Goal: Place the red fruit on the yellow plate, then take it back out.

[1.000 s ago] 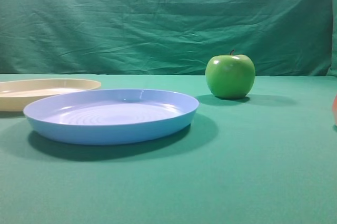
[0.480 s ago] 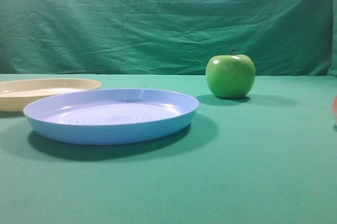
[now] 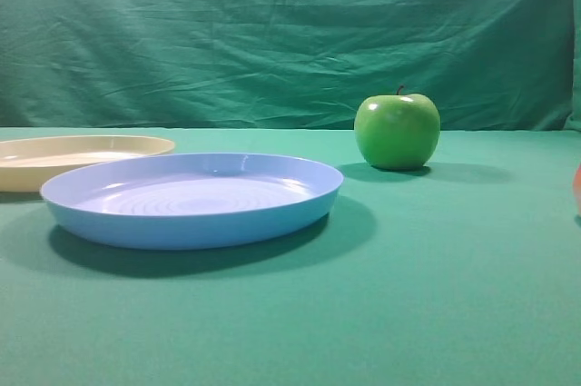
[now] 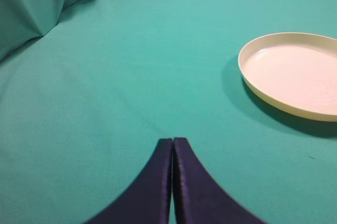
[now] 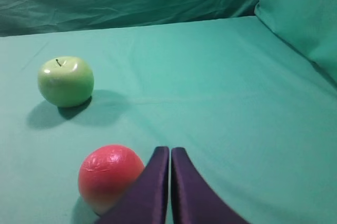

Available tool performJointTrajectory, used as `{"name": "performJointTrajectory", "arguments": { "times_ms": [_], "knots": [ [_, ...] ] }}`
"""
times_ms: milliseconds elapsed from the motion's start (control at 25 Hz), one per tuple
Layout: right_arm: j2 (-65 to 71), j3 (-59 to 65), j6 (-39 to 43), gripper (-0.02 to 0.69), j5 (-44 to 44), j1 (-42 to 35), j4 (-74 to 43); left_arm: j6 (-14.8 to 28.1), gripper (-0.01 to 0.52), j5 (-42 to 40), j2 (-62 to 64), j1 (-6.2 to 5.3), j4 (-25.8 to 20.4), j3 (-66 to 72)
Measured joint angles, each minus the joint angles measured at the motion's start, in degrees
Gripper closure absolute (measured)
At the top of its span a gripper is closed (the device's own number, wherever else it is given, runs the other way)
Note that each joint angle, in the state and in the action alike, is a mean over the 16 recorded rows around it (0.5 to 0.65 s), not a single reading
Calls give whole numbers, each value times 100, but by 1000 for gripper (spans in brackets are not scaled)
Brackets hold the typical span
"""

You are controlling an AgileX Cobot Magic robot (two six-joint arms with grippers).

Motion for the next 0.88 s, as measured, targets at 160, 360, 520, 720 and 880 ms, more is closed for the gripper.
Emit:
{"name": "performJointTrajectory", "arguments": {
  "times_ms": [160,360,520,720,880],
  "knots": [
    [0,0,-44,665,43,0,-33,0,514,0,0,0,0,0],
    [0,0,-74,665,51,0,-54,0,514,0,0,0,0,0],
    [0,0,-82,665,51,0,-57,0,514,0,0,0,0,0],
    [0,0,-87,665,51,0,-59,0,514,0,0,0,0,0],
    [0,0,-87,665,51,0,-60,0,514,0,0,0,0,0]
  ]
}}
